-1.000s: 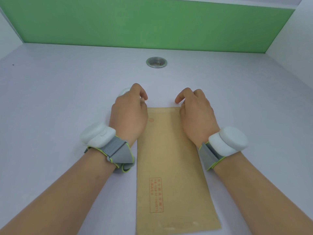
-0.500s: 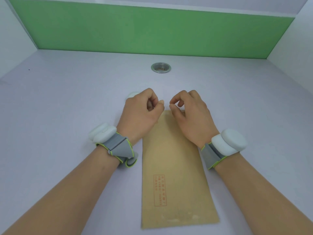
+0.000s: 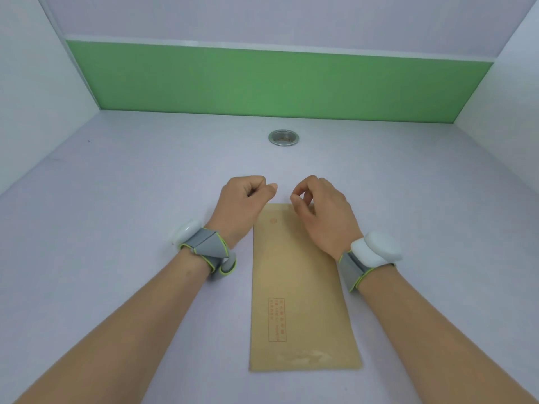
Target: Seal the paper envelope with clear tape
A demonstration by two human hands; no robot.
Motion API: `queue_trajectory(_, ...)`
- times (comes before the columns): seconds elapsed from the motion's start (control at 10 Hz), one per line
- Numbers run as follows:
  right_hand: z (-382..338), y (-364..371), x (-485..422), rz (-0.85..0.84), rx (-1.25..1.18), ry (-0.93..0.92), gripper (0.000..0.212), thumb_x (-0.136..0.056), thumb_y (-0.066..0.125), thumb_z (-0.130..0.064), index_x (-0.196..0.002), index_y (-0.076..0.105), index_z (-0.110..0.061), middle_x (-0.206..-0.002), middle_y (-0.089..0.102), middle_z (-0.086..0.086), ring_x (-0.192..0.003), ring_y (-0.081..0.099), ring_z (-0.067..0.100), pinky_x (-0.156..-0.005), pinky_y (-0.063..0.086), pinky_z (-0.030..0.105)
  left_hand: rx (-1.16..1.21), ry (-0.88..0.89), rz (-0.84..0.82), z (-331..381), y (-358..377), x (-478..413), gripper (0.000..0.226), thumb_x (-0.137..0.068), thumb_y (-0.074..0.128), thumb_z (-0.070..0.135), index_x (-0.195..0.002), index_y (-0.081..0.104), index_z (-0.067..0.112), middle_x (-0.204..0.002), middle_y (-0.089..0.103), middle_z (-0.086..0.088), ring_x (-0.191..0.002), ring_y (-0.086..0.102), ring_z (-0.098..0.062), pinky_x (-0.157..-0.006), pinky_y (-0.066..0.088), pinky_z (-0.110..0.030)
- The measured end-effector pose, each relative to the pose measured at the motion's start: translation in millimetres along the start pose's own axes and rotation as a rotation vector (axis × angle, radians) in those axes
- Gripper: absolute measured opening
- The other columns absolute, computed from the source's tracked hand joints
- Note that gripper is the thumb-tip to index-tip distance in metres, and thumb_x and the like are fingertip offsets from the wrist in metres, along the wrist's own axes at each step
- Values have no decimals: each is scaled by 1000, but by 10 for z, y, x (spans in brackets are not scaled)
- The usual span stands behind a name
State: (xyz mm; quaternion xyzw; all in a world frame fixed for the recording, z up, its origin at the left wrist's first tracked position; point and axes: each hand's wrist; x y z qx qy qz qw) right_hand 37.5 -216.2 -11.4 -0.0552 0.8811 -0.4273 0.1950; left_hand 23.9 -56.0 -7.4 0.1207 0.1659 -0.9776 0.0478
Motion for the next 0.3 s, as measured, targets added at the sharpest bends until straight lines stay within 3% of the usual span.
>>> queue_trajectory(0.1, -2, -7, 4, -6, -8, 13, 13, -92, 46, -28, -96, 52, -18, -90, 53, -1, -72, 51, 14, -60, 34, 23, -7, -12, -17, 15, 0, 1, 45, -81, 56, 25, -50, 24, 21, -48, 20, 8, -49, 21, -9, -50, 21, -24)
queue_trajectory(0.2, -19, -24, -6, -14, -42, 51, 13, -91, 47, -28, -95, 53, -17, -89, 53, 1, -72, 52, 16, -66, 38, 28, 6, -9, -30, 37, 7, 15, 48, -82, 58, 19, -49, 23, 21, -51, 20, 7, -49, 21, -8, -49, 21, -22)
queue_trajectory(0.3, -45, -59, -4, -8, -105, 106, 12, -90, 48, -29, -91, 53, -18, -86, 57, 2, -67, 50, 15, -68, 43, 31, 104, -137, -98, 94, -15, -35, 47, -78, 57, 22, -46, 23, 24, -45, 19, 11, -44, 19, -9, -46, 18, -23)
Point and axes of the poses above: each hand's wrist, its own x-axis away from the middle knuckle, its own y-axis out of the palm, z = x × y
